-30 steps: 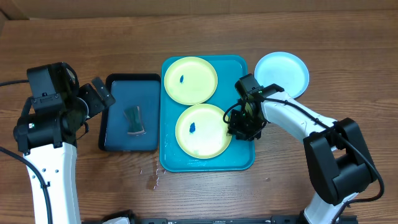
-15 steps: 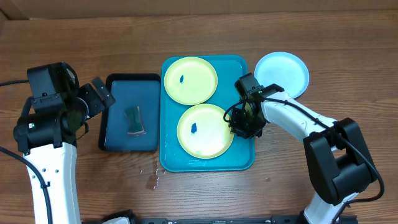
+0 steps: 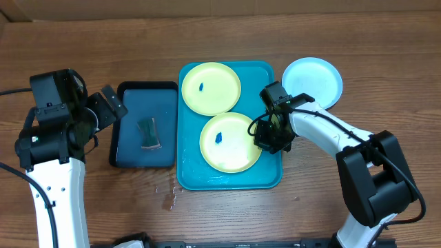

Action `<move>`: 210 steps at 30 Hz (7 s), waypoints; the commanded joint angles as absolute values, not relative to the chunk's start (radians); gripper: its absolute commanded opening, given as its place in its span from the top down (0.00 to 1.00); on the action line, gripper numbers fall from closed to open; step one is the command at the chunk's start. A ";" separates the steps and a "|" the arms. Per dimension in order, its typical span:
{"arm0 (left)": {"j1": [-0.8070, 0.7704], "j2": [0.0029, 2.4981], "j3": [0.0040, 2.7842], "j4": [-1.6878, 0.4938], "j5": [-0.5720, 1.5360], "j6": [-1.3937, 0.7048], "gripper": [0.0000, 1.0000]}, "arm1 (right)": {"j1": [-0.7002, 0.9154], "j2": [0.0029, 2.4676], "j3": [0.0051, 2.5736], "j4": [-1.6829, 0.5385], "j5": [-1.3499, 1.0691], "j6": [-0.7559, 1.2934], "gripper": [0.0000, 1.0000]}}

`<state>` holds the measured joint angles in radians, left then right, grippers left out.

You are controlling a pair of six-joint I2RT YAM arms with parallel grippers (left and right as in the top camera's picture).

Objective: Clean dirty plates on tray and stack at the side
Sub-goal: 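Lower the left gripper onto the sponge on the black tray and grasp it, then lift the sponge with the left gripper and carry it toward the yellow plate, then scrub the held yellow plate with the left-held sponge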

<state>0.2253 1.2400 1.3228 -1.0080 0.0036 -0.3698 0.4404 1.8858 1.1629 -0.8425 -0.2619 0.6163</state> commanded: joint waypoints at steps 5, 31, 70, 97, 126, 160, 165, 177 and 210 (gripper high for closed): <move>0.229 1.243 1.340 -0.886 0.001 -0.427 0.00 | 0.443 1.872 1.132 -0.831 -0.209 0.617 0.94; 0.069 1.557 1.234 -0.992 0.123 -0.268 0.11 | 0.443 1.872 1.132 -0.764 -0.191 0.617 0.88; 0.065 1.890 1.201 -0.843 0.015 -0.174 0.82 | 0.443 1.872 1.131 -0.752 -0.171 0.602 0.89; 0.065 1.890 1.149 -0.805 0.099 -0.143 0.96 | 0.443 1.872 1.131 -0.752 -0.165 0.602 0.88; 0.139 1.684 1.146 -0.777 0.160 -0.126 0.96 | 0.445 1.872 1.131 -0.749 -0.173 0.602 0.96; 0.137 1.682 1.070 -0.653 0.124 -0.074 0.96 | 0.472 1.872 1.131 -0.763 -0.187 0.588 0.93; 0.136 1.682 1.176 -0.717 0.123 -0.074 0.96 | 0.472 1.872 1.131 -0.763 -0.187 0.572 0.94; 0.131 1.682 1.231 -0.759 0.040 -0.040 0.96 | 0.472 1.872 1.131 -0.764 -0.188 0.571 0.93; -0.097 1.682 1.311 -0.860 0.482 -0.113 0.96 | 0.472 1.872 1.131 -0.738 -0.293 0.488 0.89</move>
<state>-0.0597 1.6852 1.2861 -0.8532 0.2955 -0.0715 0.4664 1.8748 1.1381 -0.7437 -0.2817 0.4728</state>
